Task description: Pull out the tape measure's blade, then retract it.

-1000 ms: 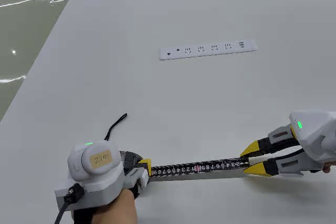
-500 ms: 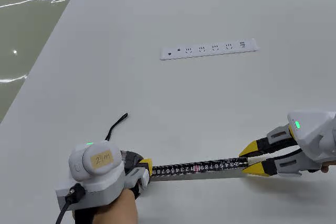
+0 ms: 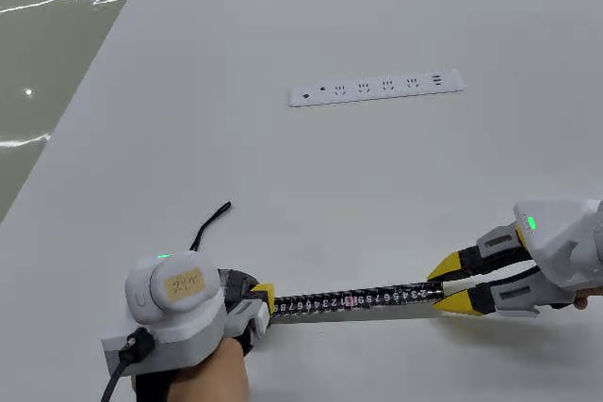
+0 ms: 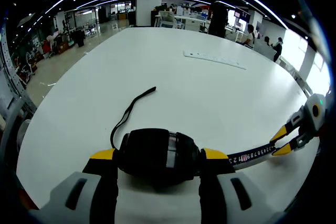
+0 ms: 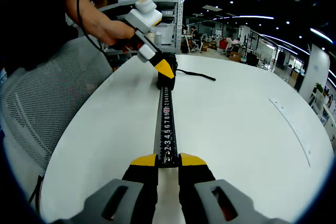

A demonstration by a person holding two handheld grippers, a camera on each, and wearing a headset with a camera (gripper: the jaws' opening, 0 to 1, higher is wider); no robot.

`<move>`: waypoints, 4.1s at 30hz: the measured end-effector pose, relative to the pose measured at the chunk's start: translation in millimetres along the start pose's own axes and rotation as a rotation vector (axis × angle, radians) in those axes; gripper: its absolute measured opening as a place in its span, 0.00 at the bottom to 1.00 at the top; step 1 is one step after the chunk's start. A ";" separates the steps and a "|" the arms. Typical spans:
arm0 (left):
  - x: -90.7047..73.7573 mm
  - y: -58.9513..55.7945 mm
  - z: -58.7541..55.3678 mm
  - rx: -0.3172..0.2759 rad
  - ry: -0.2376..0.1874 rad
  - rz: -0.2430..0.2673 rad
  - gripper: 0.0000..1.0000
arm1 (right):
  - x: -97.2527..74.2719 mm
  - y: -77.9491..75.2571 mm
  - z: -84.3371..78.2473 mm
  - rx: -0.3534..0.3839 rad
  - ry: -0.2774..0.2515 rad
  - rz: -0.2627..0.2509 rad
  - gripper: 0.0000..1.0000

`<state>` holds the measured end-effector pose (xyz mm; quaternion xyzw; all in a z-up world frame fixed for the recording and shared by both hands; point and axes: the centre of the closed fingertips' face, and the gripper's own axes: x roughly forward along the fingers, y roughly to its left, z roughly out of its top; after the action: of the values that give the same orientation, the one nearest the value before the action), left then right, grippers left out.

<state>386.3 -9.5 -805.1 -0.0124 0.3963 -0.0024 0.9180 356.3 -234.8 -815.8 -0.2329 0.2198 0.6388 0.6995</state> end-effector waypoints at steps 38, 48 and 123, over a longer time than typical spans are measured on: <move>0.4 -1.1 -0.1 0.001 -0.001 0.001 0.58 | 5.8 0.8 5.7 -0.009 0.005 0.006 0.14; 0.1 -0.8 -0.5 0.006 0.010 0.012 0.58 | 6.6 1.6 7.2 -0.011 0.004 0.007 0.14; 0.9 -1.7 -1.9 0.028 0.032 0.020 0.58 | 22.3 -0.5 13.1 -0.025 -0.004 0.025 0.14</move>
<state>385.6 -11.3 -807.1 0.0046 0.4109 0.0008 0.9117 358.9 -209.2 -818.8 -0.2374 0.2134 0.6508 0.6888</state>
